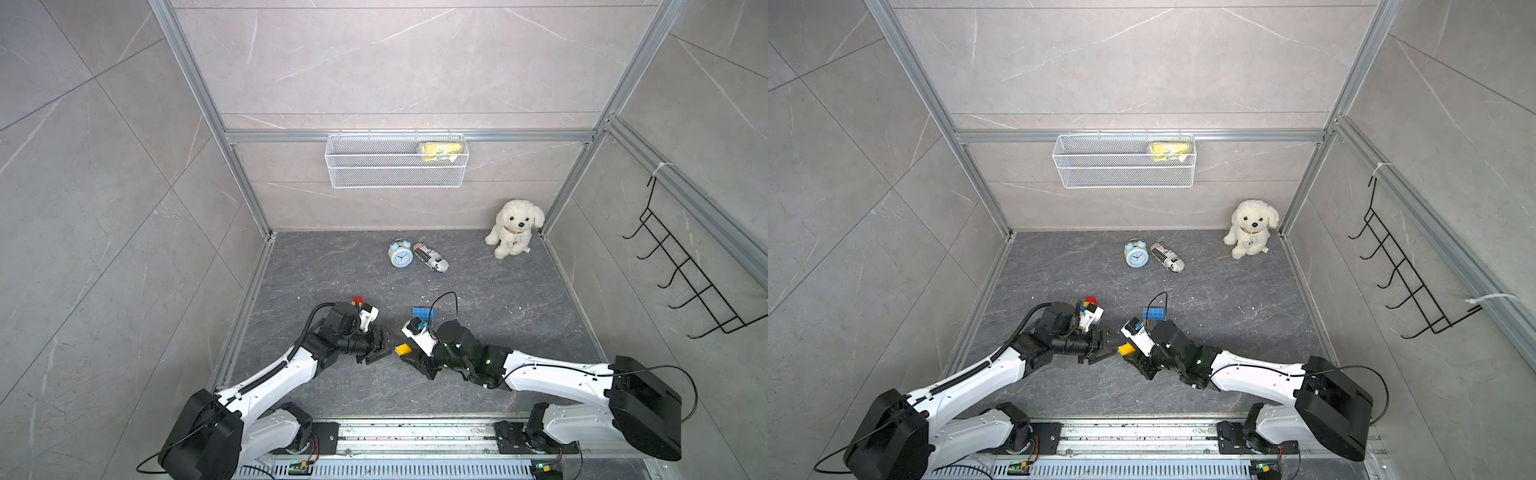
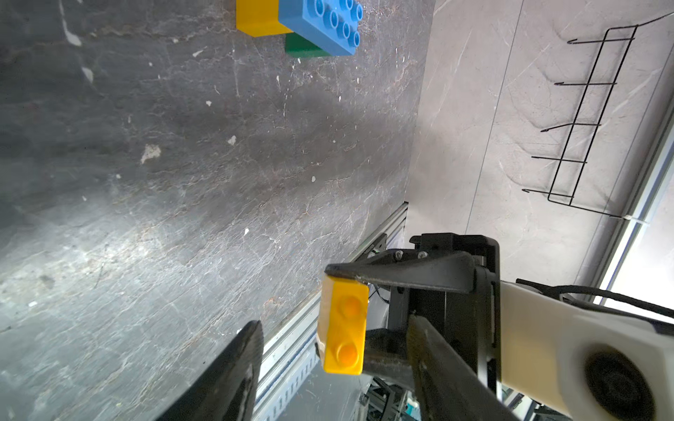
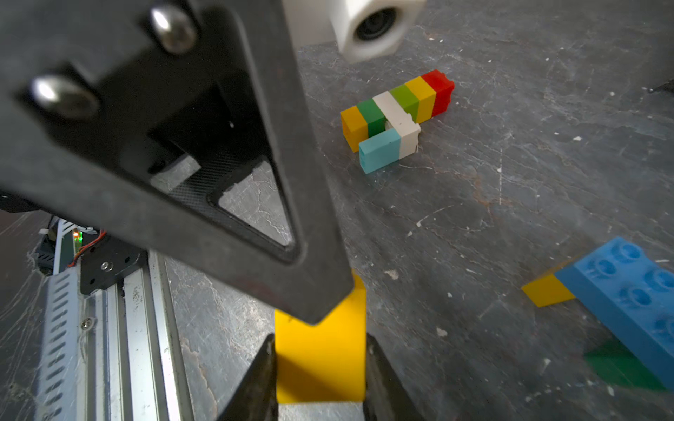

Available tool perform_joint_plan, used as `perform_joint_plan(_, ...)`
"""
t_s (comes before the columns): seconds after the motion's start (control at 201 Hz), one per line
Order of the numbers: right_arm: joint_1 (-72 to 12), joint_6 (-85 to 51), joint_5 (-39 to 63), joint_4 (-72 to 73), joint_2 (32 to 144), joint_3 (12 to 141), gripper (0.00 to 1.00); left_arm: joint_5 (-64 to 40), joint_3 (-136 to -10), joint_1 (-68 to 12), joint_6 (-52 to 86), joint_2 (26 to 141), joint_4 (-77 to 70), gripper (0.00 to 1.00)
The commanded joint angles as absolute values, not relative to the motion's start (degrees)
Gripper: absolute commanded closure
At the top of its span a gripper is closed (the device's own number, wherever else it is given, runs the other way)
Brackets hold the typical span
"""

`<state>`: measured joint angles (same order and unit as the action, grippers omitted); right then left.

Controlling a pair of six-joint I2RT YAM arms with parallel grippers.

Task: Assemble the letter h with lego
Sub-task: Pick up the lego brick from the center of the board.

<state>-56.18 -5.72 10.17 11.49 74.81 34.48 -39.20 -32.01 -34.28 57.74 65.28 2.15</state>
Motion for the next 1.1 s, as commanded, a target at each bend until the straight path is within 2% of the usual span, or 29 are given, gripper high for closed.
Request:
perform_joint_plan(0.0,-55.88,-4.61,11.78,12.92,73.60,34.01,1.00,-41.22,-34.43,-35.57,57.39,67.08,0.99,0.42)
perform_joint_plan(0.244,-55.78,-4.78,12.56,12.74,73.53,34.17,1.00,-40.84,-35.22,-37.47,57.83,68.83,-0.11,0.70)
perform_joint_plan(0.393,-55.75,-5.54,13.01,12.49,74.60,34.80,1.00,-39.61,-36.62,-38.92,57.82,70.28,-0.35,0.92)
perform_joint_plan(0.448,-55.64,-6.06,13.14,12.52,74.71,34.85,0.96,-38.84,-37.11,-39.02,57.83,70.44,-0.43,1.00)
perform_joint_plan(0.488,-55.48,-6.63,13.24,12.57,74.63,34.97,0.89,-37.87,-37.63,-39.02,57.79,70.40,-0.19,1.00)
perform_joint_plan(0.607,-52.39,-11.84,10.51,13.64,72.95,33.59,0.44,-30.46,-40.29,-39.06,55.98,69.47,3.87,1.00)
perform_joint_plan(0.697,-46.32,-18.21,11.92,17.71,69.96,30.21,0.30,-22.23,-43.76,-39.98,53.71,68.99,9.44,1.00)
perform_joint_plan(0.722,-44.55,-19.84,12.28,18.92,68.74,28.78,0.20,-19.31,-45.02,-40.44,53.10,69.19,10.89,1.00)
perform_joint_plan(0.821,-38.48,-26.03,8.98,20.73,65.48,25.47,0.17,-8.61,-50.52,-42.97,51.39,71.70,16.93,1.00)
perform_joint_plan(0.951,-32.50,-32.18,1.20,14.46,65.44,25.27,0.17,4.84,-59.65,-47.00,50.79,79.25,25.49,1.00)
perform_joint_plan(1.09,-26.83,-36.58,-1.67,7.30,69.82,27.30,0.21,17.53,-71.75,-52.05,50.80,90.70,34.40,1.00)
